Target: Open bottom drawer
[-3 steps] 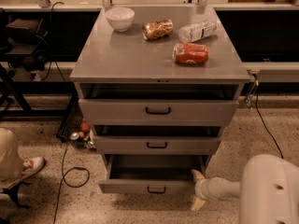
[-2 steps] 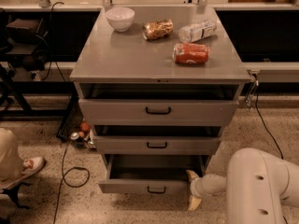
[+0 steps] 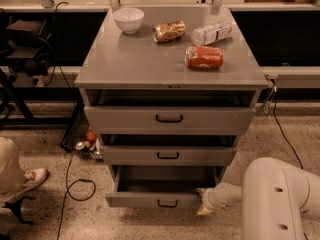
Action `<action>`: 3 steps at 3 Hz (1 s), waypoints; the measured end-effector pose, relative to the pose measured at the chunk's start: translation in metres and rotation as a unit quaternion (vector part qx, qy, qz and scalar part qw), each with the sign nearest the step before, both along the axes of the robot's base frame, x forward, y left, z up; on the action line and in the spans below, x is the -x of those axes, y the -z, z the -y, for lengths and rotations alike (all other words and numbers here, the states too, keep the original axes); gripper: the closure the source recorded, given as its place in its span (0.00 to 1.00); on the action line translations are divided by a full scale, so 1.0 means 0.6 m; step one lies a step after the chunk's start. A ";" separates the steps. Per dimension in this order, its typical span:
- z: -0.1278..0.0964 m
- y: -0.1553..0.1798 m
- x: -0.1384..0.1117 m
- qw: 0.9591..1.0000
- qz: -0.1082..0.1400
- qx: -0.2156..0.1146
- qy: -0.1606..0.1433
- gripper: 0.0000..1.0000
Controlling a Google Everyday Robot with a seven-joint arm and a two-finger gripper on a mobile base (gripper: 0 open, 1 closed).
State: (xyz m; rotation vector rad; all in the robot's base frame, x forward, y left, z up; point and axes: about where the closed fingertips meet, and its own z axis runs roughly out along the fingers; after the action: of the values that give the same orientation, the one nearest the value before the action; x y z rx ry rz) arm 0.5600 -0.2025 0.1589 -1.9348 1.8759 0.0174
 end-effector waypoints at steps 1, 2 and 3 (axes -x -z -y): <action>0.005 -0.014 0.005 1.000 -0.005 0.000 0.009 0.59; 0.034 -0.008 0.039 0.999 -0.030 -0.009 0.045 0.91; 0.041 -0.004 0.049 0.998 -0.036 -0.013 0.053 1.00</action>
Offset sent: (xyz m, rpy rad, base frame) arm -0.0351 -0.0387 0.0098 0.0121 0.0837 -0.1399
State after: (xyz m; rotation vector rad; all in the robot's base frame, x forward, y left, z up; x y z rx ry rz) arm 0.5308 -0.2271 0.1613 -1.8382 2.0129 0.0801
